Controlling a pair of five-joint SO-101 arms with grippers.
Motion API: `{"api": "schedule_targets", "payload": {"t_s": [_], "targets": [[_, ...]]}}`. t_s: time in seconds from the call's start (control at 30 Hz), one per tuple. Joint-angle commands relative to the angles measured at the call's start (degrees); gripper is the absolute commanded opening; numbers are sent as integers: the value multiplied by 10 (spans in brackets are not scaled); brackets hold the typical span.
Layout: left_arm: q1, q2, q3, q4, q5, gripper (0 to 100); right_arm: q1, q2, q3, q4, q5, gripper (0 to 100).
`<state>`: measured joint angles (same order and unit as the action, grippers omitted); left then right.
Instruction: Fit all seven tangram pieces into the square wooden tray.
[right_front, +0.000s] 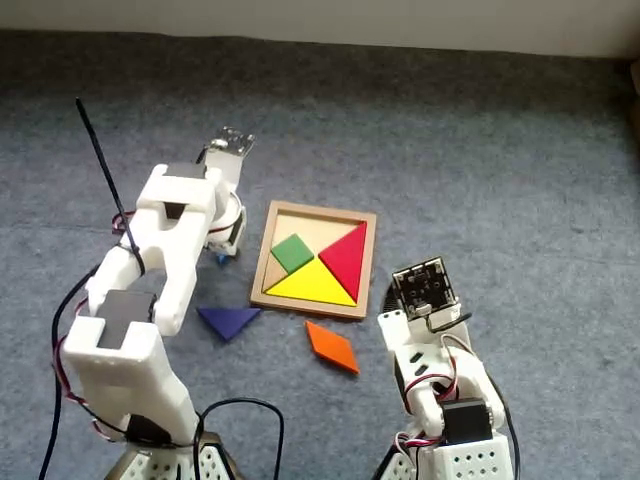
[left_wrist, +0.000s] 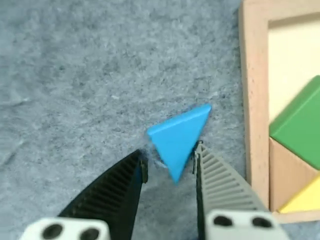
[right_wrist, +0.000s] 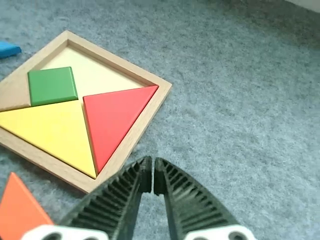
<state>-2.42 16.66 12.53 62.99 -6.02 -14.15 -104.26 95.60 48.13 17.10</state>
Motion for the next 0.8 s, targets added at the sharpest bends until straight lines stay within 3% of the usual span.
{"api": "schedule_targets", "payload": {"t_s": [0.0,0.3,0.53,0.77], "targets": [[-14,-79,13,7,15,162,-5,-7,36,-16,7,34],[22,-131,96,-80,18,204,-5,-7,35,-16,7,34],[23,-109,89,-83,18,231,-5,-7,36,-16,7,34],[21,-2,0,-57,-6,231,-5,-7,36,-16,7,34]]}}
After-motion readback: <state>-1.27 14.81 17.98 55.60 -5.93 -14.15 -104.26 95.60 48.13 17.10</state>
